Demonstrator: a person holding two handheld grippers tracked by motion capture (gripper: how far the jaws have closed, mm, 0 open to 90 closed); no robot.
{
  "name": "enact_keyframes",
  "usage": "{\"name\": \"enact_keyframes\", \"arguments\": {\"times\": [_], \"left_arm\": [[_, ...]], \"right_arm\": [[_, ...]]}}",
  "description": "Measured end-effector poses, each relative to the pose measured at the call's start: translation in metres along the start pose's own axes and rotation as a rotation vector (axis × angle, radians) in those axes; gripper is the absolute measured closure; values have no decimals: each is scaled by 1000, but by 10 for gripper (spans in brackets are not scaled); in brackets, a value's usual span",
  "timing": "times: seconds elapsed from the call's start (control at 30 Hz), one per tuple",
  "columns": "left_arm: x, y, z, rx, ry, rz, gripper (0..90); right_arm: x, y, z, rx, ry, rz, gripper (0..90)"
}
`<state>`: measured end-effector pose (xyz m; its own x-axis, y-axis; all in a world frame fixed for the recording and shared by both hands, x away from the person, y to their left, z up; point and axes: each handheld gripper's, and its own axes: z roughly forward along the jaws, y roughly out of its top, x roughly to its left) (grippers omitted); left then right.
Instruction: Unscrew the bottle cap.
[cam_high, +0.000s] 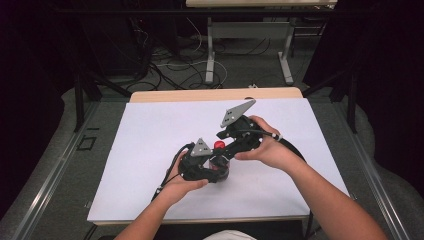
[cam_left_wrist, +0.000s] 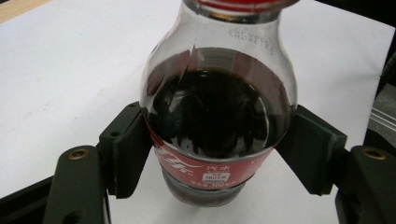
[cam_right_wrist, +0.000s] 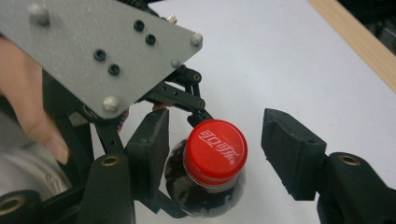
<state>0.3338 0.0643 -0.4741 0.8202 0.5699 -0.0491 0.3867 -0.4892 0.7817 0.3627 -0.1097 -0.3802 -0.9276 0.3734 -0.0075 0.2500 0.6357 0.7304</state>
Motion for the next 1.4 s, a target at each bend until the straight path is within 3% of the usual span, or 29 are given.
{"name": "enact_keyframes", "arguments": {"times": [0.03,0.13,0.2,0.4,0.6,0.73,0.83,0.97,1.17,1.27,1.33,1.4], "left_arm": [[0,0,0,-3,5,-10,304],[1,0,0,-3,10,-13,304],[1,0,0,-2,16,-13,304],[1,0,-1,-1,17,-13,304],[-1,0,0,-3,21,-7,304],[-1,1,0,-1,16,-2,304],[-1,1,0,0,11,0,304],[-2,1,-1,2,18,7,305],[-5,2,-1,17,-17,17,305],[-6,2,0,7,-18,16,305],[-6,1,0,7,-14,11,305],[-4,2,-1,1,-7,8,305]], "right_arm": [[3,0,0,-11,-26,22,417],[10,-2,0,-24,-93,14,417],[15,-2,1,-19,-108,43,433],[21,0,6,-17,-153,35,518],[19,3,8,-21,-147,58,552],[15,5,9,-9,-91,56,574],[11,7,9,2,-75,27,613],[5,10,8,31,-14,-10,618],[-11,13,6,65,159,-180,618],[-18,13,7,68,233,-237,617],[-20,12,7,60,237,-280,560],[-17,11,7,59,186,-216,451]]}}
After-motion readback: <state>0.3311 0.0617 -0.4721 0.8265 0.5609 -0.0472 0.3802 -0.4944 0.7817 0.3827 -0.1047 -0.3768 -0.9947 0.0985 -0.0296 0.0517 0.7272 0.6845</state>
